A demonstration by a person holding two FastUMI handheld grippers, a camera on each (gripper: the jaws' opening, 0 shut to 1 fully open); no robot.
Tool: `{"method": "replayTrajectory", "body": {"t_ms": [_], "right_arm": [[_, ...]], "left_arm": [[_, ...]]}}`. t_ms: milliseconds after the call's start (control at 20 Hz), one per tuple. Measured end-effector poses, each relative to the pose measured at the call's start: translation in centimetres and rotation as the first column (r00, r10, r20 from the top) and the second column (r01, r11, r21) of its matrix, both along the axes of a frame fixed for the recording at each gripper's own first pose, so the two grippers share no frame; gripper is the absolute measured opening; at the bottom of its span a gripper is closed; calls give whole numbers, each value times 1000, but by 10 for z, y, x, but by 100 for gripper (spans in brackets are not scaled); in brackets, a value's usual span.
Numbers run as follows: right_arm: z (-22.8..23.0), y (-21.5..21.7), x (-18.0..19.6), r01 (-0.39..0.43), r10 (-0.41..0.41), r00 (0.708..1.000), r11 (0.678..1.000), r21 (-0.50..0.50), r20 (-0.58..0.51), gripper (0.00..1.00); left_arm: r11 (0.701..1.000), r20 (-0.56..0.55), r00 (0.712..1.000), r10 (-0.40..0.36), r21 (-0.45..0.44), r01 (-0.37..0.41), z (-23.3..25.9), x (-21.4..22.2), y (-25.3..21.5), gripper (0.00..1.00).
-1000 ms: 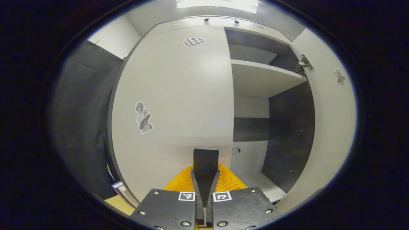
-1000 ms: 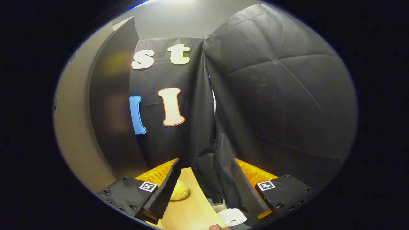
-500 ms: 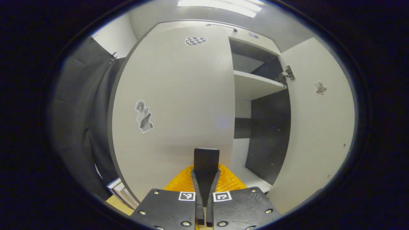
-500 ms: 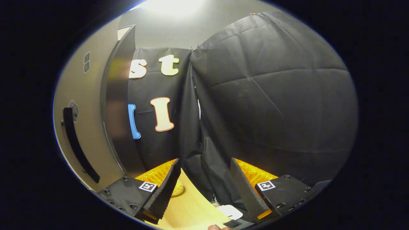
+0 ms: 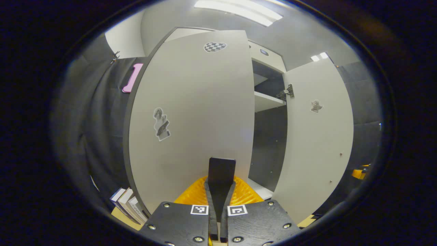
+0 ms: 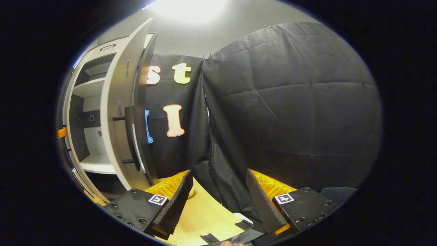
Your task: Open the right door of the double-door shoe cabinet with the right hand, and open the left door with the left hand.
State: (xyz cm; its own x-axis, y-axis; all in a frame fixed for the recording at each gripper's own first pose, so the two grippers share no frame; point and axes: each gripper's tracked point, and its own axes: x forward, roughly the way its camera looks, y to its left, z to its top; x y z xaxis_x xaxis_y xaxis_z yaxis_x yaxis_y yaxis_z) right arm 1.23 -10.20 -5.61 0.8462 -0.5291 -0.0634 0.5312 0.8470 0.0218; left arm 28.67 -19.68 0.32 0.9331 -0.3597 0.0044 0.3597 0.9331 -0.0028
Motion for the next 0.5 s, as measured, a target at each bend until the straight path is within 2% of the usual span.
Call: {"method": "replayTrajectory", "body": {"t_ms": [200, 250, 300, 500], "right_arm": [[7, 29, 3, -26, 26, 1000, 1000, -6, 13, 92], [9, 36, 5, -37, 38, 999, 999, -15, 16, 98], [10, 44, 8, -50, 50, 999, 998, -24, 17, 92], [9, 75, 21, -111, 111, 994, 992, -52, 2, 92]], "left_arm": [[1000, -2, 1000, -27, -8, 27, 3, 0, 5, 6], [999, -3, 999, -33, -8, 33, 3, 0, 6, 6], [999, -3, 999, -39, -9, 39, 4, -1, 8, 6], [999, 7, 999, -44, -10, 45, 7, -2, 14, 6]]}}
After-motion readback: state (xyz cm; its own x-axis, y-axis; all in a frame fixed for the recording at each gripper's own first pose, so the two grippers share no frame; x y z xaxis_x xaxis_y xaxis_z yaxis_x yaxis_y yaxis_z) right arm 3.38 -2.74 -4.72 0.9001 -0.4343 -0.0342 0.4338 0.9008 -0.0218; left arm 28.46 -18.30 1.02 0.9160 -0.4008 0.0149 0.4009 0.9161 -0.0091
